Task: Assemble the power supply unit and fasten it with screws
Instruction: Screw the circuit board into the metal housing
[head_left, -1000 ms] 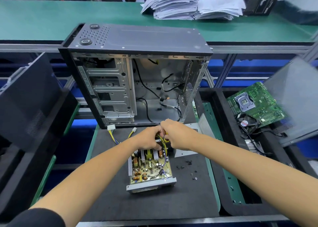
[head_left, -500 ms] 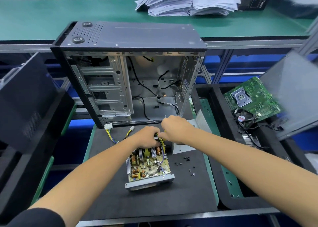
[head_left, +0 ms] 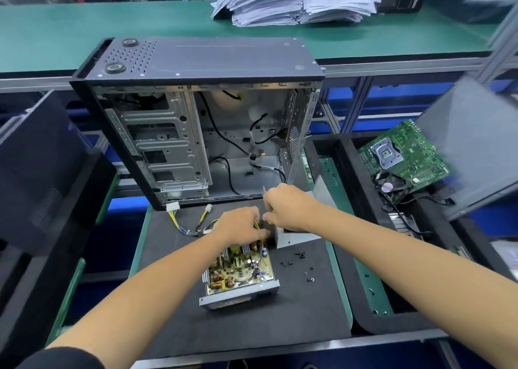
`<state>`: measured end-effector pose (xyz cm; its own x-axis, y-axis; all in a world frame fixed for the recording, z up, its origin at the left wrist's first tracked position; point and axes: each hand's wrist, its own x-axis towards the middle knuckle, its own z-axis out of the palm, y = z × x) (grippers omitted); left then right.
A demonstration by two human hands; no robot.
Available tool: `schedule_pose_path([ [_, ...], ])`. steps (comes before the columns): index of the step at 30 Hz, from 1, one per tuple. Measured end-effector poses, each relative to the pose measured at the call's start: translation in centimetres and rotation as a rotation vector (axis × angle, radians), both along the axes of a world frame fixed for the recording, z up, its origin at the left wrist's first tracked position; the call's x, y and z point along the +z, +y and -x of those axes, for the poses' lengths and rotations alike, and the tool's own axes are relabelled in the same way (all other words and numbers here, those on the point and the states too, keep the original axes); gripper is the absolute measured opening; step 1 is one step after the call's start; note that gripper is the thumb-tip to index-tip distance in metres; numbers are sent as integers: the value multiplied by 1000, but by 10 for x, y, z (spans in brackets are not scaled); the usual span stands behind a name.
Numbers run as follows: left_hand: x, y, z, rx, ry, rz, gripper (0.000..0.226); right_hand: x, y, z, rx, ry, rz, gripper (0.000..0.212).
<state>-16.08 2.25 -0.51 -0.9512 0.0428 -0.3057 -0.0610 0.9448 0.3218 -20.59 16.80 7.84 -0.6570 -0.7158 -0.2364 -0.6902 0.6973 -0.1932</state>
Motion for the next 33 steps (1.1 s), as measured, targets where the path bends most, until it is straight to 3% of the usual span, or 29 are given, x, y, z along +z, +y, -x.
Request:
schedule_pose_path([
  [4, 8, -4, 3, 22, -150, -161, 33, -2, 5, -1, -3, -3, 0, 25],
  [9, 17, -14, 6, 103, -265, -561, 13, 3, 8, 2, -59, -5, 15, 28],
  [20, 15, -19, 7, 84, -167, -647, 18, 2, 10, 0, -67, -25, 14, 28],
  [25, 8, -23, 7, 187, -144, -715, 16, -2, 5, 2, -68, 45, 29, 29],
  [33, 6, -23, 7, 238, -51, -617, 13, -2, -17, 11, 17, 111, -69, 21],
])
